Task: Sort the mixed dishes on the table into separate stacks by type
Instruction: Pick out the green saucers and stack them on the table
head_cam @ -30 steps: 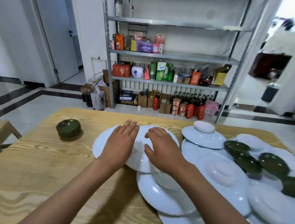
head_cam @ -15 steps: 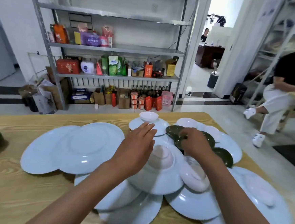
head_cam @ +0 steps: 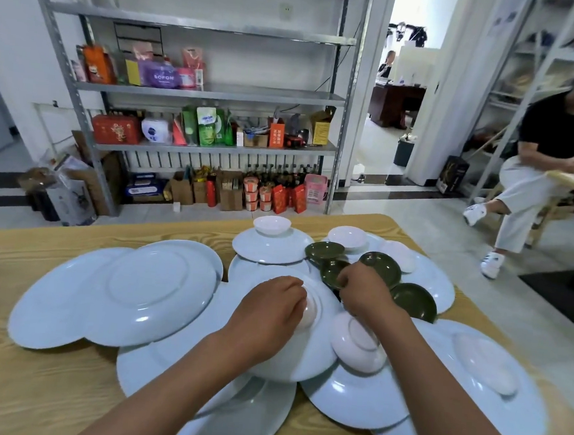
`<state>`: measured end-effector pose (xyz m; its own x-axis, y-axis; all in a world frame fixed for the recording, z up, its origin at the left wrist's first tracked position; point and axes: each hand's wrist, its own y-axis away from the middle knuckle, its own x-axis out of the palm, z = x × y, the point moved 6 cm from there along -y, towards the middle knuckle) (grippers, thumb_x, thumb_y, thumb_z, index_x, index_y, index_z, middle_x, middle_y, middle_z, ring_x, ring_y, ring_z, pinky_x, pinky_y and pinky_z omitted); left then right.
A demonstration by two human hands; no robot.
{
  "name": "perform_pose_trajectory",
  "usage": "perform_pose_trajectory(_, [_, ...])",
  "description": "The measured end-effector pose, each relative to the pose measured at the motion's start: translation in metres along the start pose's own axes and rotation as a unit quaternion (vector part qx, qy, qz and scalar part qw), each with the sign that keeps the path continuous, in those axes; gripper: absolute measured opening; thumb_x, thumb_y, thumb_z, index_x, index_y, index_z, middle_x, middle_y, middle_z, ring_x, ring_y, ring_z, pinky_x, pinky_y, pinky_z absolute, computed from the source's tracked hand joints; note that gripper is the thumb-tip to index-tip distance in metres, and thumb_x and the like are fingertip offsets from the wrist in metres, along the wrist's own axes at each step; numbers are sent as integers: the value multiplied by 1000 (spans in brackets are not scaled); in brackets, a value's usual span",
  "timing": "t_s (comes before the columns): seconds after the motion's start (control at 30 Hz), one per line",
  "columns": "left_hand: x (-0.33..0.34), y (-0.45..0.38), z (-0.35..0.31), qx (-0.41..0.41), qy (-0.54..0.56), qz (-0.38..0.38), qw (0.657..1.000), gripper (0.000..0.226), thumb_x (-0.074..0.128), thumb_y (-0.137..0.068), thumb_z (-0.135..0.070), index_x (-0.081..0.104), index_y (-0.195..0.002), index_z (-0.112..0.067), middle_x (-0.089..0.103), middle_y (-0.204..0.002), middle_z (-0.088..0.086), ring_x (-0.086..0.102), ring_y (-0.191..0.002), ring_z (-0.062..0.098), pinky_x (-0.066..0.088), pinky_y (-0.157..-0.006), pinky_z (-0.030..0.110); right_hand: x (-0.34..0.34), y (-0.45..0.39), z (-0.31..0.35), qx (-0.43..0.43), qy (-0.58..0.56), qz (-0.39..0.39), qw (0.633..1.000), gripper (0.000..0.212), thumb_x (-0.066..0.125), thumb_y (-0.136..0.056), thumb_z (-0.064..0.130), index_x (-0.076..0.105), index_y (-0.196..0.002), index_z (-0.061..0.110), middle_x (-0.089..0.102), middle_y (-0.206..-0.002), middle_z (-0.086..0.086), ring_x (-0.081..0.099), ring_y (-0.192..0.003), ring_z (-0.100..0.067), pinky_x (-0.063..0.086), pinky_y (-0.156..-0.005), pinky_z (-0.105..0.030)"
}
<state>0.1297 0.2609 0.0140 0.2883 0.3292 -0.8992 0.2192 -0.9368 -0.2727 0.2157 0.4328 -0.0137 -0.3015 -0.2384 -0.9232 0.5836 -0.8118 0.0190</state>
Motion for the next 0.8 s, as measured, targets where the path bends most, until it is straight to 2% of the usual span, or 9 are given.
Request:
perform_pose_trajectory(0.07, [1,0,1,1,4,-3,1000,29,38,-100,-30,61,-107,-15,59,-114,-1,52,-101,15,44,-88,33,2,-1,0,-7,25,-4,1000,23,51,-73,-1,56,-58,16,55,-60,-2,57,-63,-23,44,-56,-27])
perform_pose_trajectory(0.13, [3,-1,1,10,7,-4,1000,27,39,-99,-30,61,-103,-15,59,-110,-1,52,-98,15,45,-85,35,1,0,3,-20,48,-10,999,20,51,-76,0,64,-69,15,61,-68,-2,60,-67,-23,51,-63,-30])
perform_pose_trajectory(0.2, [4,-1,1,18,7,-5,1000,25,40,-97,-29,61,-102,-15,59,-108,-1,52,-98,15,46,-83,36,-2,-1,8,-39,59,-17,997,21,52,-78,2,69,-78,14,65,-74,-3,62,-71,-24,51,-64,-30])
perform_pose_trajectory(0.37, [3,-1,2,30,9,-19,999,23,43,-97,-27,62,-102,-15,59,-107,-2,51,-96,14,46,-82,36,-14,-2,14,-50,46,-67,995,23,48,-78,2,69,-80,13,68,-77,-6,61,-72,-27,50,-60,-31])
perform_pose_trajectory(0.47, [1,-2,2,29,16,-24,999,25,41,-99,-28,62,-100,-15,60,-106,-2,52,-96,14,47,-81,36,-25,3,19,-49,-3,-101,994,25,48,-86,6,71,-90,15,71,-85,-5,63,-79,-26,47,-61,-29])
perform_pose_trajectory(0.53, [-4,-1,3,22,20,-35,999,26,42,-99,-28,63,-106,-14,60,-113,0,53,-103,16,47,-85,34,-35,11,27,-60,-45,-121,990,23,51,-91,9,72,-98,15,72,-91,-5,64,-83,-25,50,-67,-31])
perform_pose_trajectory(0.63, [-15,-1,10,-7,31,-72,997,34,43,-100,-28,52,-131,-18,49,-137,-3,43,-126,15,38,-97,27,-48,23,44,-89,-114,-144,979,20,54,-91,9,72,-100,13,72,-93,-2,64,-84,-21,53,-76,-35])
perform_pose_trajectory(0.7, [-25,-1,20,-43,36,-95,994,43,41,-101,-29,37,-143,-21,36,-150,-5,32,-135,13,32,-104,27,-53,30,61,-118,-144,-137,973,19,56,-91,9,73,-97,14,69,-88,2,62,-82,-19,49,-75,-31])
perform_pose_trajectory(0.8, [-44,1,33,-70,41,-144,986,49,41,-101,-27,29,-147,-20,28,-154,-3,30,-139,16,32,-107,30,-58,45,93,-179,-162,-135,961,17,59,-89,6,73,-96,14,68,-86,6,62,-84,-15,45,-76,-26])
